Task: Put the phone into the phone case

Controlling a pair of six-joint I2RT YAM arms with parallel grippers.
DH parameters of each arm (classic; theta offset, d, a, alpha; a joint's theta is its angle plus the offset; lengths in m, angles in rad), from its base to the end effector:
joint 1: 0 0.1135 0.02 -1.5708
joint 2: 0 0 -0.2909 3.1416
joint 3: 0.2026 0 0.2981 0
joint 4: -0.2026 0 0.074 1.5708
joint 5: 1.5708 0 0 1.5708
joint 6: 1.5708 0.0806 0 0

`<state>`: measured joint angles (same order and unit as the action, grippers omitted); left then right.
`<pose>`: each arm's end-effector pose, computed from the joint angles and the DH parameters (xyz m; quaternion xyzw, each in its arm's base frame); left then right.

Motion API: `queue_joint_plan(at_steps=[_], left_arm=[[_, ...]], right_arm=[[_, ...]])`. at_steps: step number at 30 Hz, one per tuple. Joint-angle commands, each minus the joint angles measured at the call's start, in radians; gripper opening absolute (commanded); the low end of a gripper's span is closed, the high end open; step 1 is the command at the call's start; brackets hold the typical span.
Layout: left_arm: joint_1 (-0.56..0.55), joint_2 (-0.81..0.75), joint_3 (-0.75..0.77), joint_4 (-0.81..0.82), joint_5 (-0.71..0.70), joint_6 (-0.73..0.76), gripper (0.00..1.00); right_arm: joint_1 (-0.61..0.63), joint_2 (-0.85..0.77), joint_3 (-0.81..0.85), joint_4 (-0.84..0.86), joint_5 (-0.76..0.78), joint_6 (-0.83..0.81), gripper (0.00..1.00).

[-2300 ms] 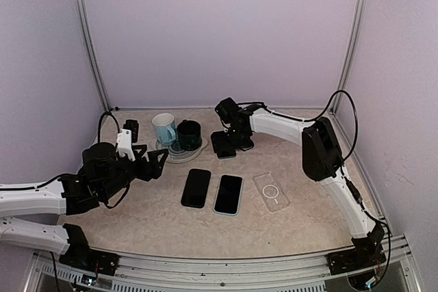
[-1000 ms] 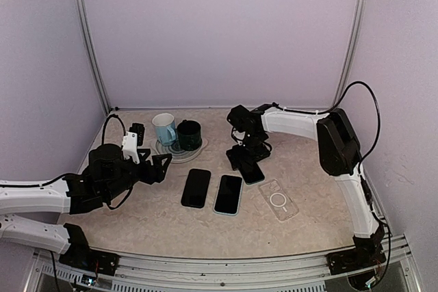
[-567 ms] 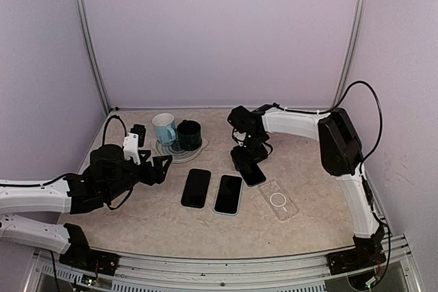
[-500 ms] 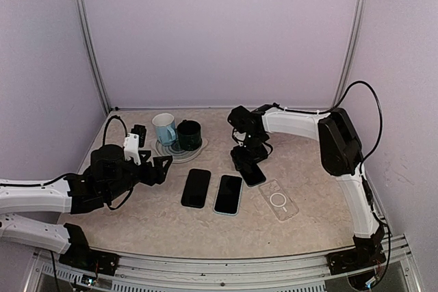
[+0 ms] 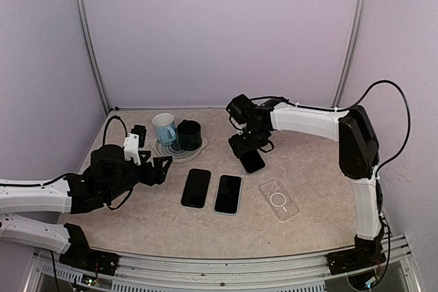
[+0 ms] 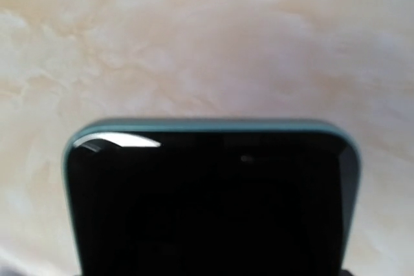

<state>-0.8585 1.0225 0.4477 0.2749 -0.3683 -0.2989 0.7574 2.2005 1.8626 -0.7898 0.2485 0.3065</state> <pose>0.2106 -0.1995 0.2093 0.1140 0.7904 -0.1958 0.5691 0.4147 0.3648 0.1710 -0.1899 0.9496 0.0064 0.2492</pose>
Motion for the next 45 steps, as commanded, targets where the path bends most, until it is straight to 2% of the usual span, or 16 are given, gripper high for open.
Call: queue_joint_plan(at_steps=[1, 7, 11, 16, 24, 31, 45], left_arm=[[0.006, -0.011, 0.016, -0.003, 0.017, -0.014, 0.84], [0.004, 0.017, 0.027, 0.020, 0.041, -0.020, 0.83], [-0.004, 0.040, 0.045, 0.015, 0.055, -0.034, 0.83], [-0.020, 0.044, 0.049, 0.017, 0.050, -0.036, 0.83], [-0.042, 0.051, 0.055, 0.018, 0.041, -0.039, 0.83], [-0.053, 0.050, 0.059, 0.007, 0.025, -0.033, 0.83], [-0.054, 0.066, 0.060, 0.010, 0.023, -0.030, 0.83]], right_arm=[[0.022, -0.241, -0.191, 0.131, 0.099, -0.001, 0.46], [0.061, -0.457, -0.473, 0.210, 0.105, 0.045, 0.44], [0.079, -0.535, -0.604, 0.207, 0.121, 0.092, 0.44], [0.083, -0.592, -0.745, 0.216, 0.062, 0.140, 0.44], [0.085, -0.577, -0.814, 0.218, 0.064, 0.158, 0.44], [0.101, -0.577, -0.852, 0.216, 0.012, 0.246, 0.44], [0.097, -0.520, -0.887, 0.236, -0.006, 0.216, 0.47]])
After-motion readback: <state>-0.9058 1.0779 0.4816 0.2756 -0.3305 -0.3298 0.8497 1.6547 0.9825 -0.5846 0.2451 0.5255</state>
